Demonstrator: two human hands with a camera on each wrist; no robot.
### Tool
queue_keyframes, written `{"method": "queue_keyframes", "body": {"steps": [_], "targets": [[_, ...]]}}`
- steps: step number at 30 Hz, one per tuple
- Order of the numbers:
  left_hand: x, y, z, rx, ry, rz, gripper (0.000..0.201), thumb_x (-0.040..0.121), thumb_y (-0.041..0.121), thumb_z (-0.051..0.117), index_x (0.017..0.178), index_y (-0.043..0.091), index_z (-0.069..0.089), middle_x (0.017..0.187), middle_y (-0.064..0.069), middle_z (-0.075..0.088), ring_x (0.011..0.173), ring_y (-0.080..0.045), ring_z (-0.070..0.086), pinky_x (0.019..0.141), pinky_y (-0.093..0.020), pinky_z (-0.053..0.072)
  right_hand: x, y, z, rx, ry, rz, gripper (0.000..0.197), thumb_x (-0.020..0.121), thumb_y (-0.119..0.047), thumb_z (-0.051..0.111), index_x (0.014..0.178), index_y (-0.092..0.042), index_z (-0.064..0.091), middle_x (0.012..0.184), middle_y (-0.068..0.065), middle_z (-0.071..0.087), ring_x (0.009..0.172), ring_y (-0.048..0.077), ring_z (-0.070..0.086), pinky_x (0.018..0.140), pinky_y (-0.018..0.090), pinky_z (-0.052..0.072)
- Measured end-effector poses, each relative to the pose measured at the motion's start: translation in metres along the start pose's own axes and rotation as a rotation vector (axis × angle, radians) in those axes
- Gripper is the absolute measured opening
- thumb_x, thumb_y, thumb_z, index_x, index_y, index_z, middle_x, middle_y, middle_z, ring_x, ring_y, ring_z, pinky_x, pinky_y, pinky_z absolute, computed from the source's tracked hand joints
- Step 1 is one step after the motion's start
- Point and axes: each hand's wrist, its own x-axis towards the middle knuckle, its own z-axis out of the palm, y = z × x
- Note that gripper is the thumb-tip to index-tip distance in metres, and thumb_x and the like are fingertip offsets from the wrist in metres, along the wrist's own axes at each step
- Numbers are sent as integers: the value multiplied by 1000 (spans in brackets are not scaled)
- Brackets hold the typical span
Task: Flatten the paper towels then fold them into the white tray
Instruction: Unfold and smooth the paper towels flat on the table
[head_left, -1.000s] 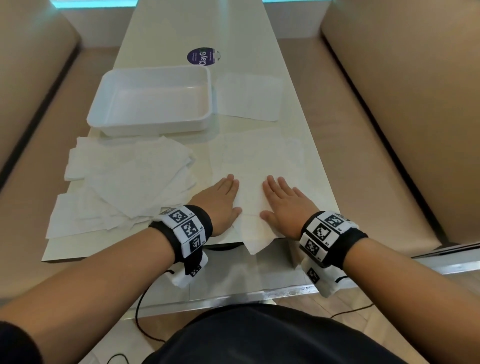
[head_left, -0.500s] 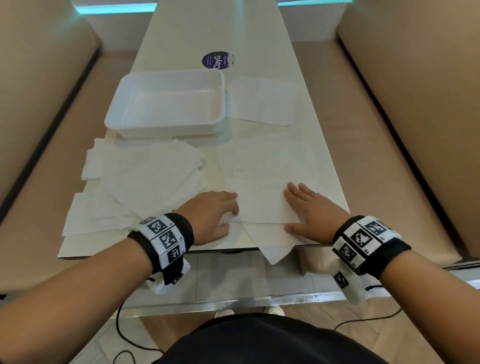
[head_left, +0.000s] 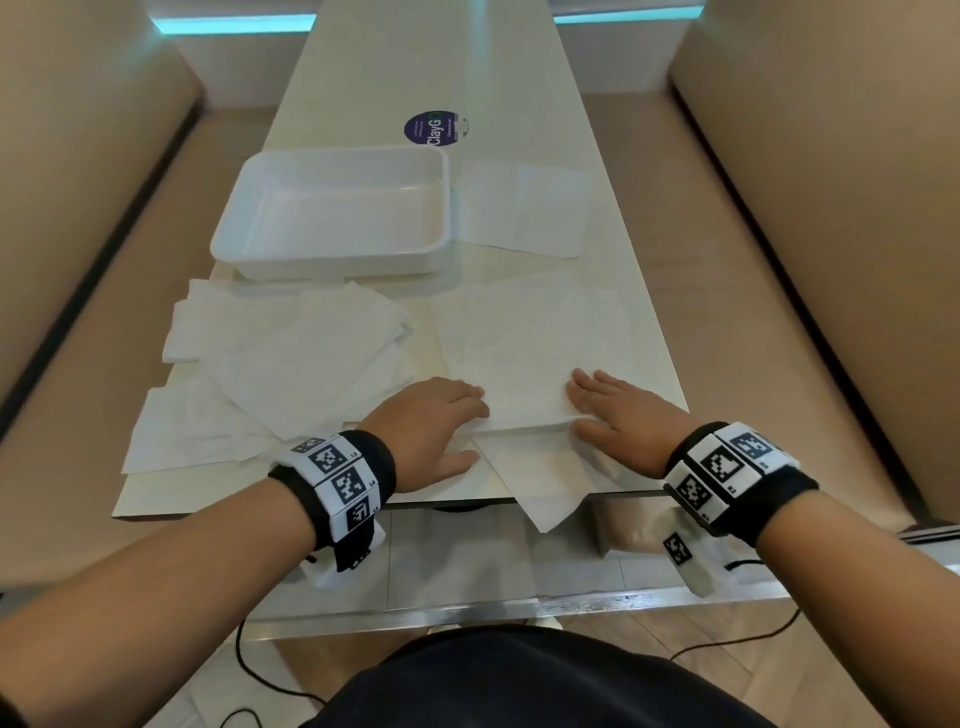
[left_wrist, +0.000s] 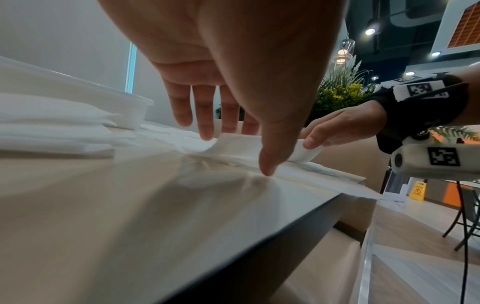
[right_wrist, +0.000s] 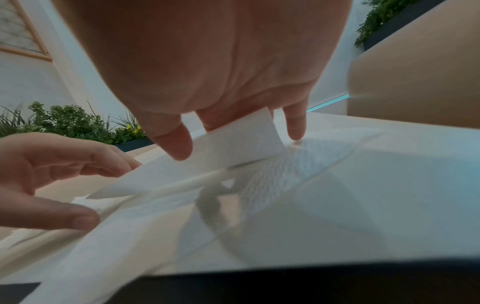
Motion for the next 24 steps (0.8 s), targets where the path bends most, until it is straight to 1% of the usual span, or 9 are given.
{"method": "queue_keyframes", "body": {"steps": [4,7,9,12,15,17,19,21,24], "targets": [[9,5,-4,-55,90,-43,23,96,27,52,111,16,66,106,-1,67,99,-24,61,86,-34,46,-1,-4,-8,5,19,13,63,98,-44,37,152,-20,15,160,-1,5,148,17,7,120,38,11],[15,10,-13,-190,160,-136,21,95,32,53,107,21,67,103,3,69,94,-18,62,85,-36,48,-6,-18,-17,20,182,-70,74,87,-56,53,150,-28,24,160,-5,12,147,17,10,120,38,9],[21,13,-22,-255,210,-165,17,93,34,56,101,25,68,100,7,71,90,-14,63,83,-34,49,-6,-36,-27,-37,293,-173,67,86,-58,55,144,-32,36,155,-8,28,144,15,23,118,35,10],[31,18,-41,-337,243,-167,15,91,35,60,96,26,70,93,9,72,83,-7,61,79,-28,48,-1,-58,-44,-48,426,-197,37,95,-45,48,128,-33,56,125,-9,63,117,13,55,113,31,18],[35,18,-62,-459,256,-153,17,91,40,62,95,28,73,89,13,72,84,-3,63,80,-23,49,-3,-59,-60,82,529,-127,26,97,-39,48,111,-29,68,99,-6,73,95,18,62,105,27,28],[34,17,-73,-567,271,-153,17,90,39,63,94,27,75,91,15,72,87,-1,64,80,-18,48,-8,-53,-69,170,547,-108,21,93,-38,55,102,-29,71,92,-7,73,88,17,63,102,30,37],[32,15,-79,-669,291,-171,14,90,35,63,93,27,74,91,15,73,87,0,64,78,-14,47,-15,-46,-76,266,525,-81,17,89,-38,60,97,-29,73,89,-6,72,84,15,63,87,37,49],[30,13,-83,-769,328,-193,11,90,31,63,92,26,73,89,14,73,85,1,64,77,-10,46,-23,-34,-79,366,480,-67,15,87,-39,64,92,-29,74,86,-7,72,80,13,64,77,38,53],[24,8,-84,-876,365,-243,13,91,26,63,93,19,74,86,12,73,81,0,65,75,-11,49,-33,-17,-83,457,392,-63,18,85,-39,66,88,-24,76,81,-4,73,78,15,66,76,38,54]]}}
